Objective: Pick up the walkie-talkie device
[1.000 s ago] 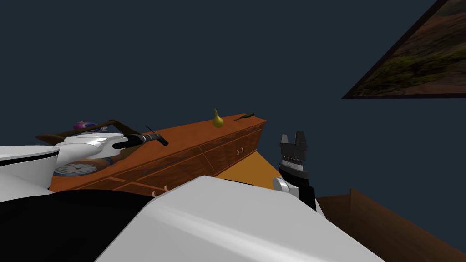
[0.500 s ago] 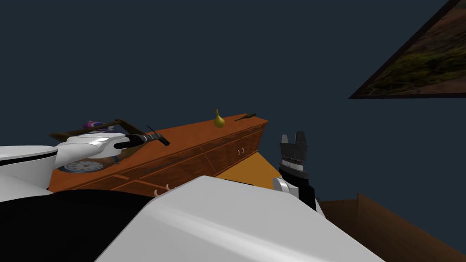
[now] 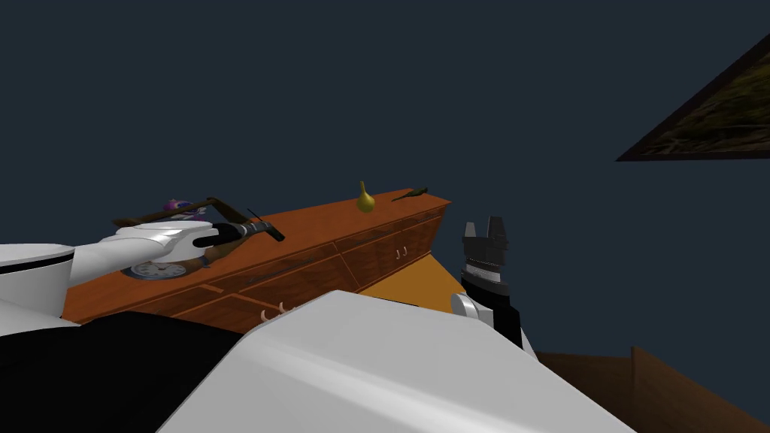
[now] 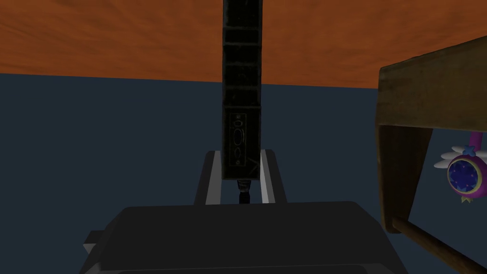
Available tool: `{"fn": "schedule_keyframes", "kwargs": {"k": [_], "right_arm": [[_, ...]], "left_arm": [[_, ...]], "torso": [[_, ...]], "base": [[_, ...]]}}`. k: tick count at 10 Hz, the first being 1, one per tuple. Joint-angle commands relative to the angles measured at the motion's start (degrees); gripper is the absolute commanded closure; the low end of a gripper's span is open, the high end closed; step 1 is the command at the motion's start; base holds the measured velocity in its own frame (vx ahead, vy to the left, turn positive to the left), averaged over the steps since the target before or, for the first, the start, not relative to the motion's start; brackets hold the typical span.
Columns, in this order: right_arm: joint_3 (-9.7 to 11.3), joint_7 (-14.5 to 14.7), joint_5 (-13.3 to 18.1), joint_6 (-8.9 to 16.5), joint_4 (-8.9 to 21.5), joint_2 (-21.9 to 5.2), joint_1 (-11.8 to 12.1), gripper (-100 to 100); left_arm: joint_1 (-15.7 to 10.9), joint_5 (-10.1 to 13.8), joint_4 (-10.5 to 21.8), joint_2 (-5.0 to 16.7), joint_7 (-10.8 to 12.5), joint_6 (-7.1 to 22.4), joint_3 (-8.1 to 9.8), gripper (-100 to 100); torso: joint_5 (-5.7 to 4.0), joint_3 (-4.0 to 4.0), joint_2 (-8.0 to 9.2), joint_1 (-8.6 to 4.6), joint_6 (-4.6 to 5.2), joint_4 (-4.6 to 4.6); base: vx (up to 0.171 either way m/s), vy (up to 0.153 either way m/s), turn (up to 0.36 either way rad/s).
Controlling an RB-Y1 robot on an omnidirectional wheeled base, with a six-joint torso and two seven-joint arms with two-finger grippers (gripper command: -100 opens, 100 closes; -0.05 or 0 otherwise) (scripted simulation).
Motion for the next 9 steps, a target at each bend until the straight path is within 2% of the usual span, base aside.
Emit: {"fn": "schedule_keyframes", "kwargs": {"k": [1,2,3,4,5,6,7,8,9], "right_arm": [[0.0,0.0,0.0,0.0,0.0,0.0,0.0,0],[0.0,0.0,0.0,0.0,0.0,0.0,0.0,0],[0.0,0.0,0.0,0.0,0.0,0.0,0.0,0],[0.0,0.0,0.0,0.0,0.0,0.0,0.0,0],[0.0,0.0,0.0,0.0,0.0,0.0,0.0,0],[0.0,0.0,0.0,0.0,0.0,0.0,0.0,0],[0.0,0.0,0.0,0.0,0.0,0.0,0.0,0],[0.0,0.0,0.0,0.0,0.0,0.0,0.0,0],[0.0,0.0,0.0,0.0,0.0,0.0,0.0,0]], "left_arm": [[2.4,0.0,-0.6,0.0,0.0,0.1,2.79,100],[4.4,-1.4,-3.3,0.3,0.5,1.3,4.55,100],[7.2,-1.4,-4.4,0.3,0.5,1.3,7.24,100],[8.4,-1.4,-4.4,0.3,0.5,1.3,9.21,100],[10.5,-2.8,-7.0,0.6,1.0,2.4,10.93,100],[12.3,-2.8,-8.2,0.6,1.0,2.4,12.87,100],[14.5,-2.8,-8.2,0.6,1.0,2.4,15.53,100],[14.5,-2.8,-8.2,0.6,1.0,2.4,16.23,100],[16.8,-4.2,-11.2,1.0,1.5,3.5,18.20,100]], "torso": [[0.00,0.00,0.00,0.00,0.00,0.00],[0.01,0.01,0.02,0.00,0.03,0.01],[0.07,0.00,0.00,0.05,-0.19,-0.01],[0.16,-0.05,-0.05,0.12,-0.16,-0.06],[0.17,-0.06,-0.05,0.13,-0.07,-0.07],[0.19,-0.07,-0.09,0.18,-0.23,-0.08],[0.29,-0.09,-0.07,0.19,-0.19,-0.13],[0.31,-0.07,-0.02,0.19,-0.11,-0.12],[0.30,-0.03,0.04,0.17,-0.09,-0.10]], "base": [[-0.004,0.003,-0.035],[0.036,0.017,0.202],[0.066,0.014,0.147],[0.040,0.003,0.002],[0.064,0.013,0.160],[0.066,0.012,0.146],[0.029,0.002,0.013],[0.003,0.000,-0.024],[0.051,0.012,0.172]]}}
